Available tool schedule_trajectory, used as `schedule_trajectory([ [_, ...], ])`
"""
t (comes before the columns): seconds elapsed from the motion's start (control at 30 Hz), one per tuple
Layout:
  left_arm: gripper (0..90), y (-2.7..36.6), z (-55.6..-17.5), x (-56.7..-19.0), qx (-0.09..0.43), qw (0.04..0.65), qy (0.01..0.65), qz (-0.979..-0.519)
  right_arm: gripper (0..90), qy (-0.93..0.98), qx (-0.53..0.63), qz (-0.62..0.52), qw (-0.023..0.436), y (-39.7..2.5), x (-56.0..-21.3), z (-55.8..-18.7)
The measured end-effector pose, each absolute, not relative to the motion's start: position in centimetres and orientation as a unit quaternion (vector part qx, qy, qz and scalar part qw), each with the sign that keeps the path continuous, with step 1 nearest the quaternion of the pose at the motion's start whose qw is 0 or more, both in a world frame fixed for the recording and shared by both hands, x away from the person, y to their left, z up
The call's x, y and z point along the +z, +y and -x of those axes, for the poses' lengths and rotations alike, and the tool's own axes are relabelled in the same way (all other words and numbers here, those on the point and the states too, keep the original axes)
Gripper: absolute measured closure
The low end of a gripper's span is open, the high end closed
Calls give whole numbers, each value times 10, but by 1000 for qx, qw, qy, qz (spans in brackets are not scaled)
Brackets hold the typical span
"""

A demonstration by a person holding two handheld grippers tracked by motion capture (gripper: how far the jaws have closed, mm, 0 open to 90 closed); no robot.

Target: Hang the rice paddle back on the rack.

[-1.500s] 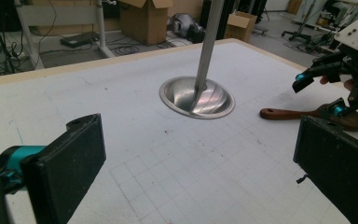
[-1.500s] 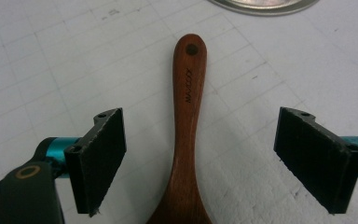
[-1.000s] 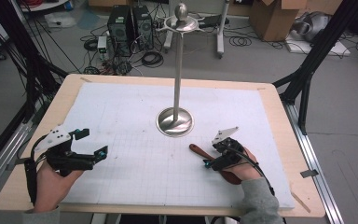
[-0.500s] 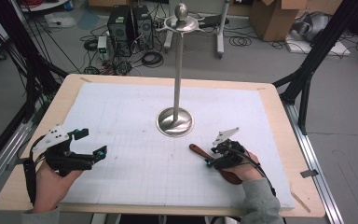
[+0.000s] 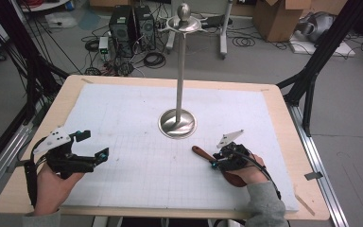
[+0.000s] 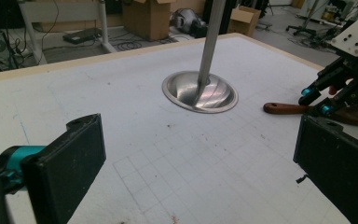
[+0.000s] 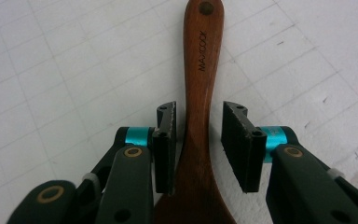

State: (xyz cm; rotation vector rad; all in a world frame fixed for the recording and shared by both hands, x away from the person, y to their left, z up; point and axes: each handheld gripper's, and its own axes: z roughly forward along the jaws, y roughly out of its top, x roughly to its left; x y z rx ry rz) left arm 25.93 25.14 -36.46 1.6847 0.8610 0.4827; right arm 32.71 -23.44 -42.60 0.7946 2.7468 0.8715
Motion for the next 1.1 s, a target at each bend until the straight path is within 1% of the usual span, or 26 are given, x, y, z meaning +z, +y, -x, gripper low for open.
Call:
schedule_trajectory([
  [0.3,26,251,-260,-365,204,560,366,-715,670,916,289,-268,75,-235,-426,-326],
  [0.33,26,251,-260,-365,204,559,366,-716,690,915,290,-270,73,-236,-426,-326],
  [0.37,26,251,-260,-365,204,559,366,-716,690,915,290,-270,73,-236,-426,-326],
  [0.4,26,251,-260,-365,205,559,367,-715,736,916,288,-271,73,-236,-425,-326],
  [0.53,26,251,-260,-365,205,559,367,-715,746,914,291,-273,73,-237,-426,-327],
  [0.57,26,251,-260,-365,204,559,367,-715,766,914,289,-276,76,-236,-425,-326],
  [0.83,26,251,-261,-365,203,560,366,-715,774,912,291,-277,83,-239,-425,-327],
  [1.1,26,250,-262,-366,202,561,366,-714,776,895,330,-288,90,-248,-417,-326],
])
